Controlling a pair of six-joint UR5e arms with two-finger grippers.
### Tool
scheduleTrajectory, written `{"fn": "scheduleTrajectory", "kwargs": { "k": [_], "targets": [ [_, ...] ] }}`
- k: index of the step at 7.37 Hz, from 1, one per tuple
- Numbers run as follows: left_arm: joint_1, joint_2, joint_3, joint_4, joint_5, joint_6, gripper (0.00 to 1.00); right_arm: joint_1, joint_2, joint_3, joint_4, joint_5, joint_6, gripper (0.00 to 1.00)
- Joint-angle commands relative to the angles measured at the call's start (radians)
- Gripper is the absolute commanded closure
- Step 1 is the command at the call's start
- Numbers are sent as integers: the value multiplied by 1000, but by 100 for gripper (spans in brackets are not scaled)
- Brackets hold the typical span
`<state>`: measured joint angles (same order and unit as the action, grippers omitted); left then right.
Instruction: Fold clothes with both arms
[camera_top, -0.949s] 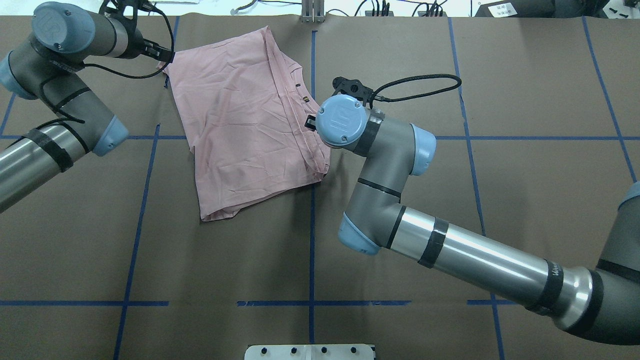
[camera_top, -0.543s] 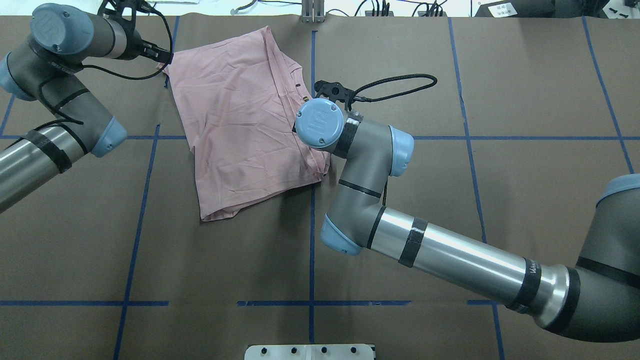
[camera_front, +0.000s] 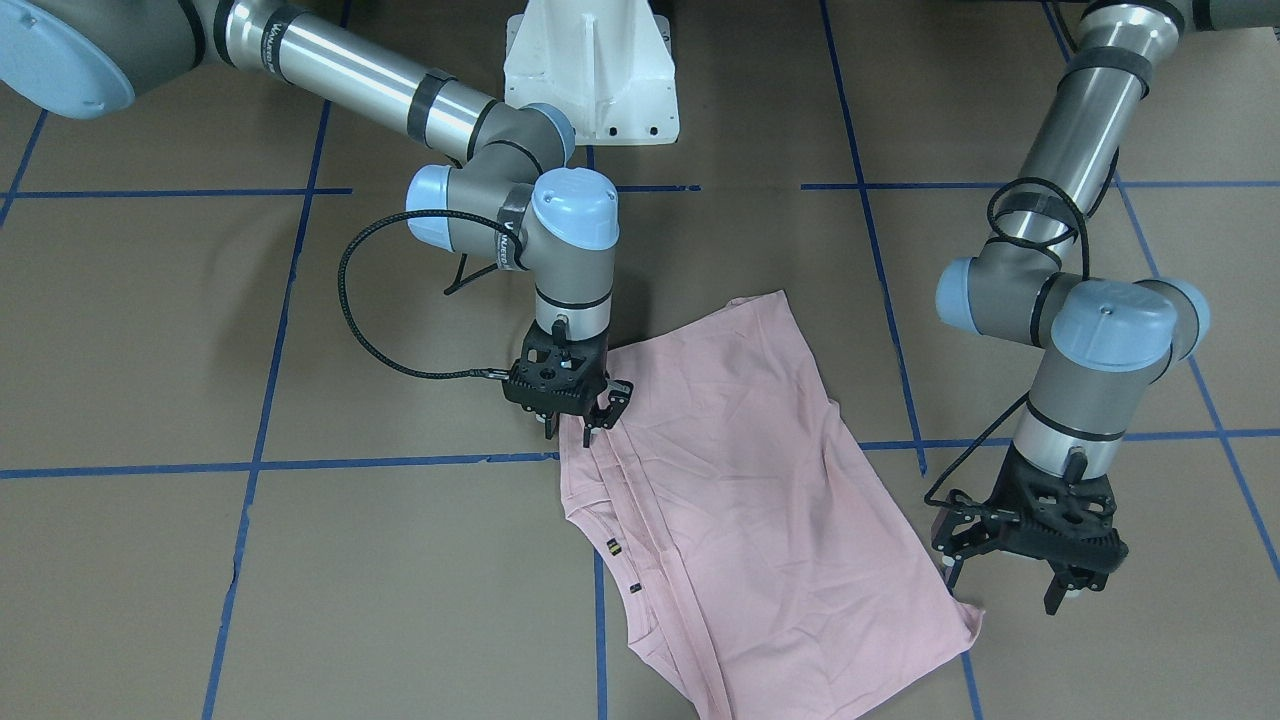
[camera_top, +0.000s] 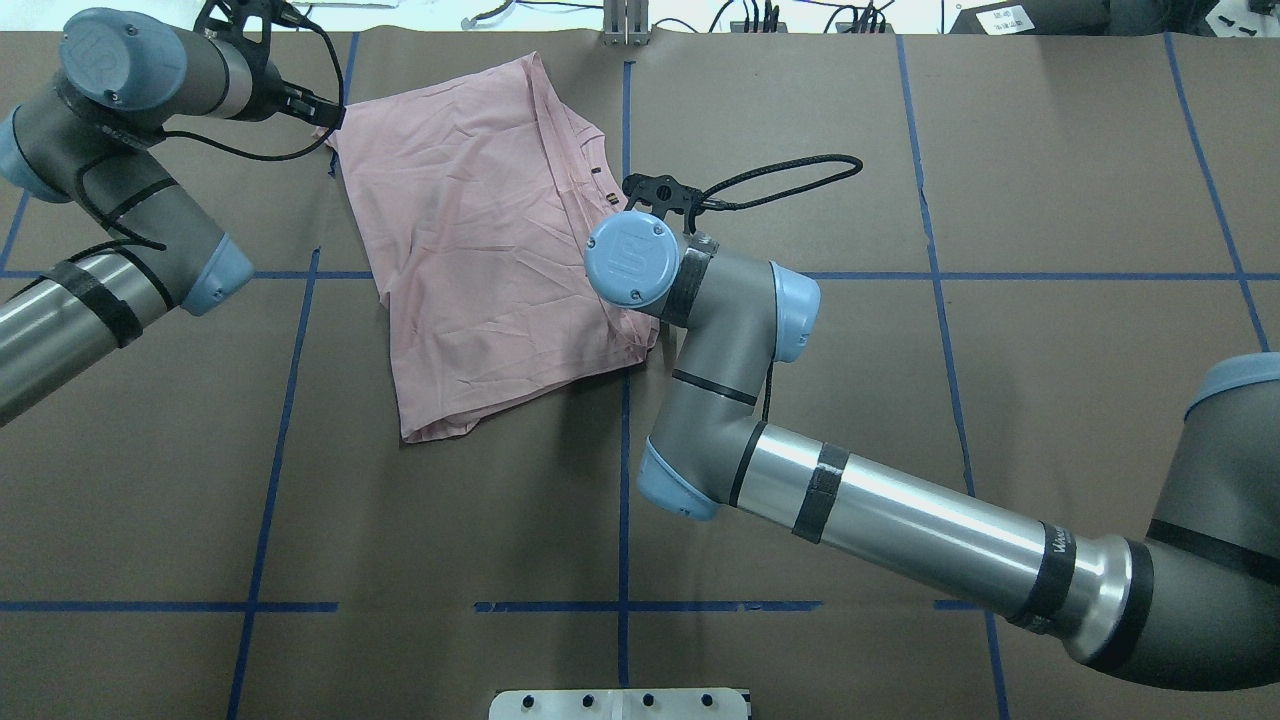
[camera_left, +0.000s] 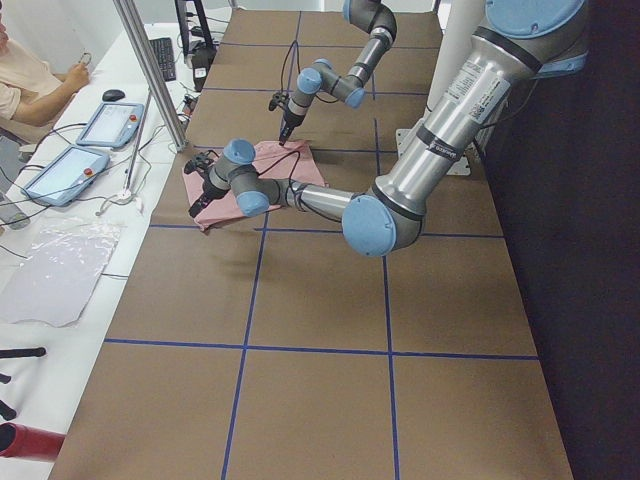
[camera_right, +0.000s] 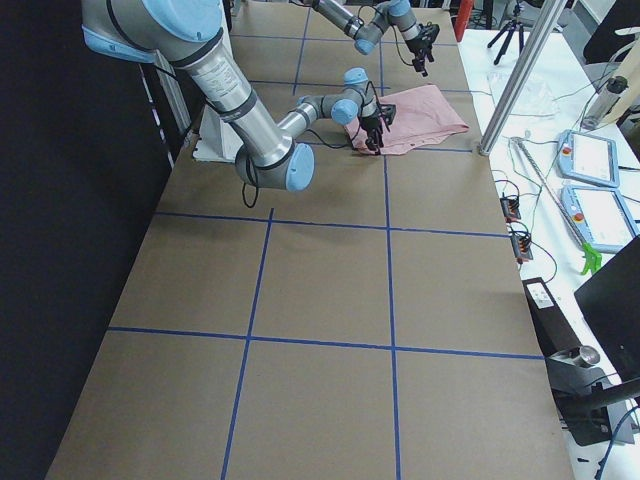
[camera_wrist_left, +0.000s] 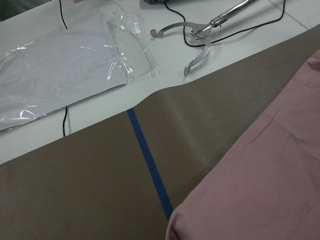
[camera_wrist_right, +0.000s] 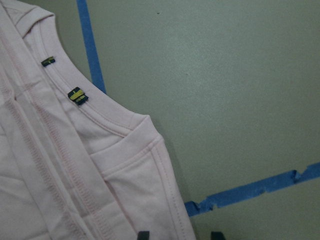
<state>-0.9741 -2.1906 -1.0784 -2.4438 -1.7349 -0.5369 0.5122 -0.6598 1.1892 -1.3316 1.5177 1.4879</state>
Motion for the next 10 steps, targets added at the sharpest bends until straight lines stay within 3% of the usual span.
{"fn": "scheduleTrajectory", "kwargs": {
  "k": [1,2,3,4,6,10],
  "targets": [
    [0,0,0,0,0,0,0,-3,0,0,-3,-1,-3,72],
    [0,5,0,0,0,0,0,-3,0,0,-3,-1,-3,75],
    [0,6,0,-1,0,0,0,-6,0,0,-3,-2,0,84],
    [0,6,0,-1,0,0,0,-6,0,0,-4,-2,-1,85],
    [0,6,0,-1,-2,0,0,-6,2,4,-17,-1,-6,70],
    [0,6,0,-1,-2,0,0,-9,-1,4,-17,-1,-4,70]
  ]
}}
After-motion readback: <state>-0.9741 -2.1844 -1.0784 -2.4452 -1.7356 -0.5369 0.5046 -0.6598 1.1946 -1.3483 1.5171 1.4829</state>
